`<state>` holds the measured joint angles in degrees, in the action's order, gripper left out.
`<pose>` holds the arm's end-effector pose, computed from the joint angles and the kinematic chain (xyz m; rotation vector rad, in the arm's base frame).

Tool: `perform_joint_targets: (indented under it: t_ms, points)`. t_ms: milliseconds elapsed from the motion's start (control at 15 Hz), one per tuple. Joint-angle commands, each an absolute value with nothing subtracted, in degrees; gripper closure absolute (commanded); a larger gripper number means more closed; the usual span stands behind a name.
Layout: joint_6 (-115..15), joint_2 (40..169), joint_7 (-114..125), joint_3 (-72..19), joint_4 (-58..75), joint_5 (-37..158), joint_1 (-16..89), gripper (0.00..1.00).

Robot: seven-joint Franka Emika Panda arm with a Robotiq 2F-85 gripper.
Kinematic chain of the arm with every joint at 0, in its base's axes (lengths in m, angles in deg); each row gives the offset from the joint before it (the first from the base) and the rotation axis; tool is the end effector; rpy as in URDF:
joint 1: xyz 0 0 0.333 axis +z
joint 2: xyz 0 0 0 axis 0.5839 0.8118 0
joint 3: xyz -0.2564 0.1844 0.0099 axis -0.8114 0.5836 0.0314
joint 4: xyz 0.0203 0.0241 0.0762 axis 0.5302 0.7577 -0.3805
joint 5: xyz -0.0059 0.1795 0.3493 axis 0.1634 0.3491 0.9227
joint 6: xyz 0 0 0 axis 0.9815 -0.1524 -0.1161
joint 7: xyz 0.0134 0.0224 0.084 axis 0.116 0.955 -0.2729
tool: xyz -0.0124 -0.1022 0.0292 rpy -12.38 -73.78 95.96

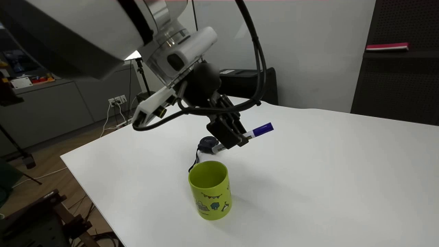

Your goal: Place the blue pen inside the yellow mug

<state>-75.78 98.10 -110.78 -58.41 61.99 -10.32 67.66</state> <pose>0.4363 0.0037 0.2083 2.4810 -1.2837 0.6960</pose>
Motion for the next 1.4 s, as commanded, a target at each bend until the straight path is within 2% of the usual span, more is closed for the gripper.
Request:
perform_joint_targets:
  t_ms: [0, 800, 867, 1133, 1333]
  points:
    - [-72.4, 95.3, -117.6, -59.0, 64.1, -16.6, 69.4, 0.94]
    - [-61.3, 92.1, -125.6, -57.5, 69.8, -24.5, 71.9, 0.94]
    - [-59.5, 91.5, -126.5, -46.2, 70.0, -25.3, 61.2, 0.94]
    - [-56.8, 93.0, -129.9, -32.7, 70.3, -25.0, 51.4, 0.94]
    - [-55.2, 93.7, -131.3, -26.3, 70.3, -25.0, 47.3, 0.94]
